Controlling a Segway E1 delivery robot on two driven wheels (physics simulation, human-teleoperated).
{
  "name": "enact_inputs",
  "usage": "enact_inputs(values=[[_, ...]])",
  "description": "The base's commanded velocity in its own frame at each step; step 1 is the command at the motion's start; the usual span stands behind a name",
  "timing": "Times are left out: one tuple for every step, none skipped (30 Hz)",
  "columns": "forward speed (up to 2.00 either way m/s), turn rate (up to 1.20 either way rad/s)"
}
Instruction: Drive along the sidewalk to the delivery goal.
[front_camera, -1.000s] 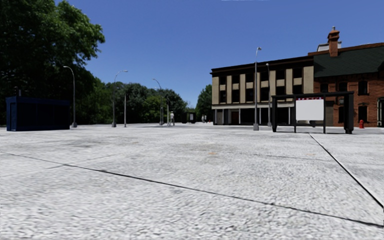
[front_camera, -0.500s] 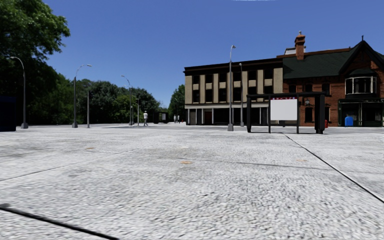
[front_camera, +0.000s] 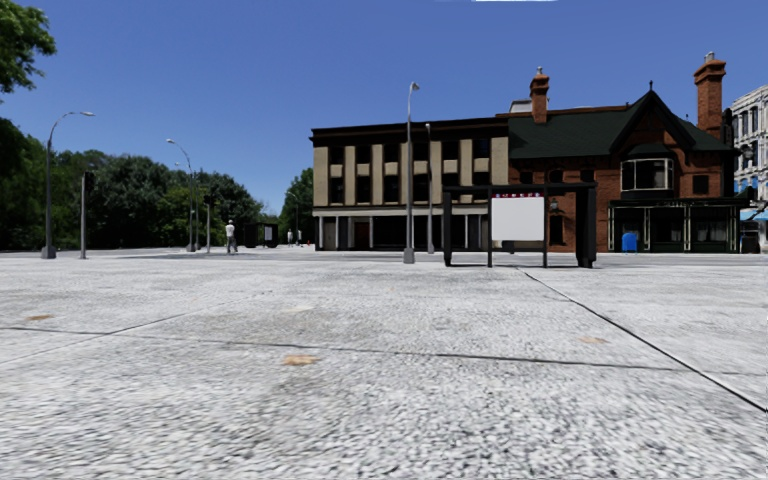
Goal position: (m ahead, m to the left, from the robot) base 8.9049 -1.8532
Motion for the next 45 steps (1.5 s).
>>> enact_inputs(values=[[2.0,-0.4],[2.0,-0.4],[2.0,-0.4],[2.0,-0.4],[2.0,-0.4],[2.0,-0.4],[2.0,-0.4],[2.0,-0.4],[2.0,-0.4],[2.0,-0.4],[2.0,-0.4],[2.0,-0.4],[2.0,-0.4],[2.0,-0.4],[2.0,-0.4],[2.0,-0.4],[2.0,-0.4],[2.0,-0.4],[2.0,-0.4],[2.0,-0.4],[2.0,-0.4],[2.0,-0.4],[2.0,-0.4],[2.0,-0.4],[2.0,-0.4],[2.0,-0.26],[2.0,0.0],[2.0,0.0],[2.0,0.0],[2.0,0.0],[2.0,0.0],[2.0,0.0],[2.0,0.0],[2.0,0.0],[2.0,0.0],[2.0,0.0],[2.0,0.0],[2.0,0.0],[2.0,0.0],[2.0,0.0],[2.0,0.0],[2.0,0.0],[2.0,0.0],[2.0,0.0],[2.0,0.0]])
